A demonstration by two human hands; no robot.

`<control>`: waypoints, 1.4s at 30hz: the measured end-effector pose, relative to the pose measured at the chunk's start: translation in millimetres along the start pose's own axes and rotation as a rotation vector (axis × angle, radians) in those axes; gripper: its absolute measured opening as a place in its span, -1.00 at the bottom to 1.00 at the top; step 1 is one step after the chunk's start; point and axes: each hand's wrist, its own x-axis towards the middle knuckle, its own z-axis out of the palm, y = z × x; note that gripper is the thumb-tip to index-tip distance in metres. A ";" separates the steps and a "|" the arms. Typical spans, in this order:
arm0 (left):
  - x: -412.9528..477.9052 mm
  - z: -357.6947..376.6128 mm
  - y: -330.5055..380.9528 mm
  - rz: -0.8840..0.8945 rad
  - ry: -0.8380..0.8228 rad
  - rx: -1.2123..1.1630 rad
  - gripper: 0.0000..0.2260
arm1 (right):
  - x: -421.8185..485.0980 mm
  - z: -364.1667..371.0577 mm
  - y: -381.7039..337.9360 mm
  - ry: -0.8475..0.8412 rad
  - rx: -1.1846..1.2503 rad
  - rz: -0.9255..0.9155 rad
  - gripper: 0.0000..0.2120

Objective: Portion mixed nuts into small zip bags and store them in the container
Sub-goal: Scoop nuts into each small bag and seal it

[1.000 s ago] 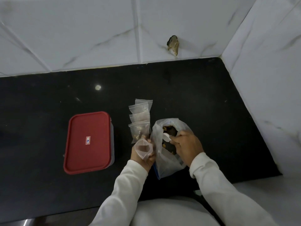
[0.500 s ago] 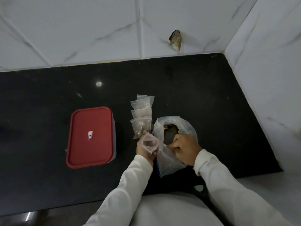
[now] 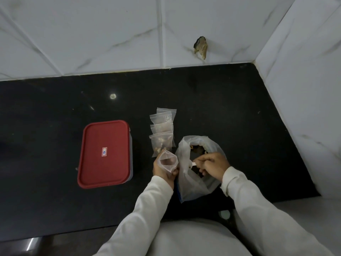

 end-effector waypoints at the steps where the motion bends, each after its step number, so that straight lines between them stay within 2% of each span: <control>1: 1.1 -0.1 0.3 0.001 -0.012 0.042 -0.81 | -2.4 -2.8 -0.1 0.001 0.045 0.016 -0.86; 5: 2.5 -0.2 -1.5 -0.001 -0.012 -0.048 -0.77 | -10.5 -14.1 0.2 0.043 0.136 0.018 -0.88; 10: -1.6 1.1 3.3 -0.021 0.001 -0.031 -0.71 | -23.5 -36.9 -1.1 0.080 0.236 -0.014 -0.85; 13: 5.7 2.4 3.6 0.064 -0.001 0.278 -0.71 | -39.5 -45.8 -7.5 0.102 0.279 -0.063 -0.84; 16: -0.2 8.9 8.8 0.154 0.091 0.568 -0.82 | -63.5 -47.6 -24.6 0.129 0.306 -0.190 -0.86; 18: -1.8 9.3 9.7 0.198 0.159 0.755 -0.71 | -79.4 -44.2 -37.8 0.141 0.318 -0.301 -0.85; 20: -3.9 5.7 11.8 0.216 0.160 0.787 -0.64 | -89.3 -36.7 -48.1 0.150 0.315 -0.387 -0.85; 22: -1.5 0.5 12.4 0.189 0.093 0.723 -0.63 | -91.0 -26.8 -54.9 0.164 0.276 -0.469 -0.86; 26: -6.1 0.5 17.3 0.036 0.050 0.060 -0.78 | -82.5 -6.1 -62.0 0.268 0.108 -0.617 -0.87; 29: -8.1 2.4 15.7 -0.049 0.004 -0.129 -0.67 | -72.6 6.0 -59.6 0.405 -0.163 -0.783 -0.86; 34: -18.6 0.9 15.4 -0.044 -0.169 -0.248 -0.55 | -63.9 18.0 -55.8 0.491 -0.445 -0.907 -0.77; 38: -21.1 -0.6 17.6 -0.051 -0.208 -0.268 -0.69 | -66.2 17.0 -54.4 0.555 -0.577 -1.044 -0.66; 42: -23.2 1.7 18.7 -0.077 -0.203 -0.267 -0.71 | -60.2 19.4 -46.5 0.625 -0.616 -1.157 -0.59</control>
